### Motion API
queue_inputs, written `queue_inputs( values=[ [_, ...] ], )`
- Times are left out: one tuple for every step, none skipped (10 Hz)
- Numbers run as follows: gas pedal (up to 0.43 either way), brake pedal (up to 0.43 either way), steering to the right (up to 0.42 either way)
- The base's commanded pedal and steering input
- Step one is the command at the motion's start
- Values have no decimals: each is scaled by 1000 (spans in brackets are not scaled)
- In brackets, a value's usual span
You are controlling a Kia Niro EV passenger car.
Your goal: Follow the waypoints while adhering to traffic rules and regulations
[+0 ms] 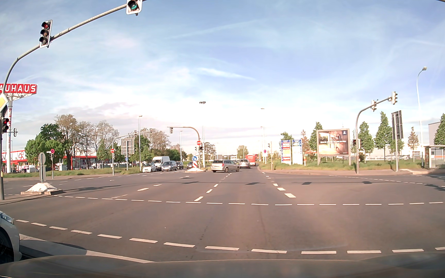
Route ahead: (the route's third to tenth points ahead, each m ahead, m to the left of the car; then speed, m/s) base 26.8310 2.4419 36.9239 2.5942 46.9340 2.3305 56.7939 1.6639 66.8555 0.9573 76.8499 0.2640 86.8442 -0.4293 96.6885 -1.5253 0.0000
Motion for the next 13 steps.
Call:
queue_inputs(
  values=[
    [0,98,-5],
    [0,104,-6],
    [0,104,-5],
    [0,104,-6],
    [0,104,-6],
    [0,104,-6],
    [0,98,-5],
    [0,104,-5],
    [0,98,-5],
    [0,104,-5],
    [0,104,-6],
    [0,104,-5],
    [0,104,-5]
  ],
)
